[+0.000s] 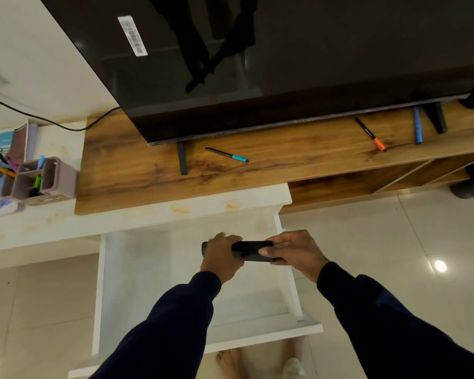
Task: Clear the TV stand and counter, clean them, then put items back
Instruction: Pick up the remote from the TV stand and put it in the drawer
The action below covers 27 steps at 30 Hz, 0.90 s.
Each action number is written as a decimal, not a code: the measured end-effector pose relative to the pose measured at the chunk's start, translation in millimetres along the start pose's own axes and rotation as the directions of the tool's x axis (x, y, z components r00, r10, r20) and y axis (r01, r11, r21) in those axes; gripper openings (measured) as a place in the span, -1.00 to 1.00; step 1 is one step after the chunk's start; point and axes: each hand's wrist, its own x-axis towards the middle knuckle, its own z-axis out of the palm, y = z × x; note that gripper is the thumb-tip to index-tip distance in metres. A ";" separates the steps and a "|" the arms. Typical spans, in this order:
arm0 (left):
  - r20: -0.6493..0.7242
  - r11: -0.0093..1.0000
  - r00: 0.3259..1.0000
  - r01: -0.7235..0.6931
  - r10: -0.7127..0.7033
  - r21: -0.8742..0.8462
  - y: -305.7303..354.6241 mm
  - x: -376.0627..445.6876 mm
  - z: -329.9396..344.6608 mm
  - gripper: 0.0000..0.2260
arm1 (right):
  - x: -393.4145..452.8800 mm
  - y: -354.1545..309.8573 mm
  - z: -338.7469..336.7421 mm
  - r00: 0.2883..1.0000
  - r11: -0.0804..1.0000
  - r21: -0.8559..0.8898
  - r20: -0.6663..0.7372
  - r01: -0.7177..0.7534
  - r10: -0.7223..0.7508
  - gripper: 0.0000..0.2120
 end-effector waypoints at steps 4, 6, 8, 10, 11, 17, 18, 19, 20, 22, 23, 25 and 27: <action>0.193 0.768 0.904 0.426 -0.382 -0.477 -8.6 18.8 33.0 -0.81 | 12.9 24.3 28.4 0.951 0.823 -0.523 -0.074 0.220 -0.301 -0.91; 0.314 0.403 0.845 0.493 -0.434 -0.771 -8.7 22.7 47.1 -0.79 | 17.3 44.7 41.3 0.903 0.679 -0.662 -0.007 0.318 -0.430 -0.90; 0.332 0.284 0.838 0.477 -0.434 -0.832 -15.6 30.7 60.8 -0.73 | 22.7 65.1 50.2 0.878 0.623 -0.700 0.011 0.348 -0.479 -0.91; 0.383 0.244 0.821 0.510 -0.423 -0.825 -23.3 38.7 71.2 -0.70 | 28.5 79.8 54.1 0.867 0.517 -0.787 0.046 0.337 -0.495 -0.90; 0.412 0.224 0.806 0.535 -0.425 -0.815 -28.0 42.6 76.3 -0.73 | 32.8 87.7 54.6 0.875 0.480 -0.814 0.068 0.326 -0.480 -0.87; 0.432 0.287 0.798 0.568 -0.420 -0.771 -50.3 74.5 116.1 -0.85 | 62.6 122.2 59.9 0.946 0.518 -0.824 0.061 0.227 -0.317 -0.78; 0.436 0.277 0.796 0.570 -0.420 -0.774 -51.9 80.5 122.9 -0.86 | 68.4 126.0 60.8 0.947 0.538 -0.814 0.045 0.219 -0.317 -0.74; 0.439 0.264 0.788 0.575 -0.431 -0.774 -53.4 86.5 130.0 -0.87 | 74.4 130.3 61.6 0.948 0.542 -0.813 0.035 0.211 -0.317 -0.71; 0.429 0.267 0.788 0.572 -0.441 -0.776 -55.9 92.2 137.3 -0.87 | 78.7 132.8 62.5 0.949 0.543 -0.815 0.025 0.202 -0.314 -0.68; 0.393 0.314 0.800 0.556 -0.454 -0.769 -61.9 102.9 152.8 -0.85 | 85.0 134.6 64.5 0.956 0.549 -0.817 0.007 0.175 -0.294 -0.64; 0.380 0.330 0.802 0.552 -0.460 -0.766 -65.7 108.3 162.3 -0.83 | 88.2 136.0 64.8 0.962 0.550 -0.820 0.005 0.160 -0.273 -0.63; 0.355 0.343 0.806 0.540 -0.473 -0.769 -72.6 117.9 178.3 -0.80 | 92.2 136.9 64.7 0.975 0.548 -0.827 0.003 0.128 -0.222 -0.60; 0.327 0.352 0.813 0.522 -0.483 -0.777 -76.8 125.4 188.9 -0.79 | 94.0 136.6 63.8 0.987 0.549 -0.830 0.004 0.092 -0.159 -0.61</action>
